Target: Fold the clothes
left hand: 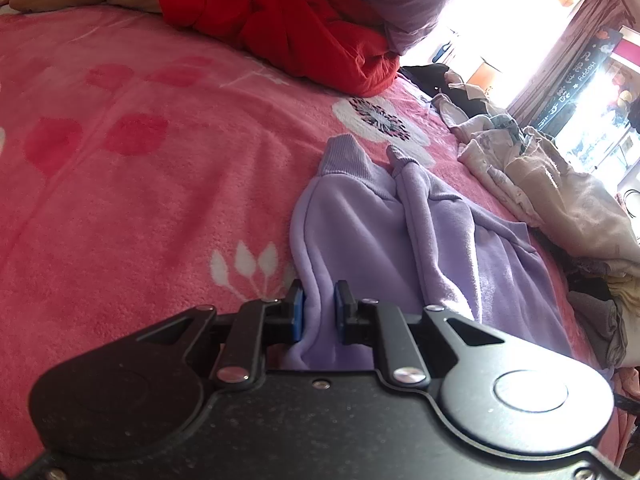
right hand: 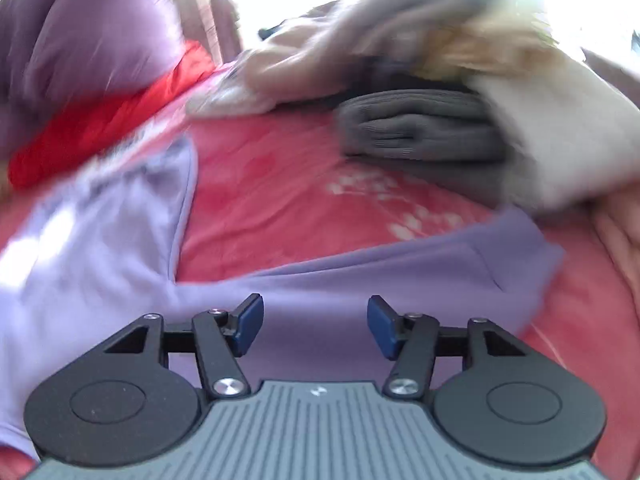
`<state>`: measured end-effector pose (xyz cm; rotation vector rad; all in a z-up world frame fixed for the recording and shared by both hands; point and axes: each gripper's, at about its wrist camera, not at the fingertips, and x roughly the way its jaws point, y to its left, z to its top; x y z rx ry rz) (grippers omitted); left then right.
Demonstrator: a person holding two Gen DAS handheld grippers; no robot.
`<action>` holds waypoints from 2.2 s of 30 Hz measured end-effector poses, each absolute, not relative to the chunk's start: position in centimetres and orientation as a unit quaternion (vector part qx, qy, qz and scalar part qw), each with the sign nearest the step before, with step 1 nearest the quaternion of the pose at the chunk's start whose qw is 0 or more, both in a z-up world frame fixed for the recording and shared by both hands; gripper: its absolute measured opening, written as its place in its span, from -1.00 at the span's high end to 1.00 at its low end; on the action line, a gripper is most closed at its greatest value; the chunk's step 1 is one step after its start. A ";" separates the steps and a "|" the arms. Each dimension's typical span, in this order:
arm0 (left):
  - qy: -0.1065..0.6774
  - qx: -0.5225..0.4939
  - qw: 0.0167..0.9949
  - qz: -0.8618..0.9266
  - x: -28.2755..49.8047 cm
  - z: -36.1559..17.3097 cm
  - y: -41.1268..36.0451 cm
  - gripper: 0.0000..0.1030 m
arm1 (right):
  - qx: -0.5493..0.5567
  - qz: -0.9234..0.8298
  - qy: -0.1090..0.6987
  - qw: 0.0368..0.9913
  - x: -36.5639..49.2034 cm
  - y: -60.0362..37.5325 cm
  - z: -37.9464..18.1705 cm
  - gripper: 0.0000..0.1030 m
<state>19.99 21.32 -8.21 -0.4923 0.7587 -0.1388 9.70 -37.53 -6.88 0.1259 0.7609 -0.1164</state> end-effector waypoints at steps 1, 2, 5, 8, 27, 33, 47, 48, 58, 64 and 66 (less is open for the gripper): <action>0.367 -0.237 0.897 -0.067 20.0 -8.2 21.3 0.78 | 0.042 -0.069 0.376 0.923 10.7 -37.4 -8.0 -0.13; 0.367 -0.236 0.897 -0.067 20.1 -8.2 21.3 0.78 | 0.028 -0.078 0.372 0.925 11.4 -37.1 -8.5 -0.16; 0.367 -0.237 0.897 -0.067 20.0 -8.2 21.3 0.78 | -0.014 -0.093 0.351 0.932 12.8 -35.6 -8.9 -0.25; 0.367 -0.240 0.896 -0.069 20.0 -8.2 21.4 0.78 | 0.010 -0.094 0.332 0.938 11.4 -37.0 -7.3 -0.25; 0.368 -0.229 0.898 -0.070 20.1 -8.2 21.2 0.78 | 0.057 -0.135 0.347 0.927 14.1 -47.6 -9.0 -0.18; 0.370 -0.226 0.898 -0.072 20.2 -8.1 21.1 0.78 | 0.070 -0.117 0.362 0.922 16.5 -49.6 -9.3 -0.26; 0.370 -0.233 0.897 -0.071 20.1 -8.1 21.3 0.78 | -0.004 -0.122 0.338 0.933 13.8 -44.2 -6.4 -0.25; 0.369 -0.235 0.897 -0.071 20.1 -8.1 21.4 0.78 | 0.000 -0.108 0.334 0.936 13.1 -42.8 -6.1 -0.25; 0.351 -0.277 0.892 -0.066 19.3 -7.5 22.9 0.77 | 0.056 0.034 0.308 0.949 9.4 -28.9 -6.4 -0.22; 0.324 -0.332 0.885 -0.027 18.2 -7.2 26.3 0.78 | 0.101 0.110 0.279 0.949 9.1 -25.0 -6.6 -0.20; 0.324 -0.345 0.880 -0.029 18.1 -7.5 26.8 0.77 | 0.103 0.116 0.289 0.945 9.3 -24.6 -7.2 -0.19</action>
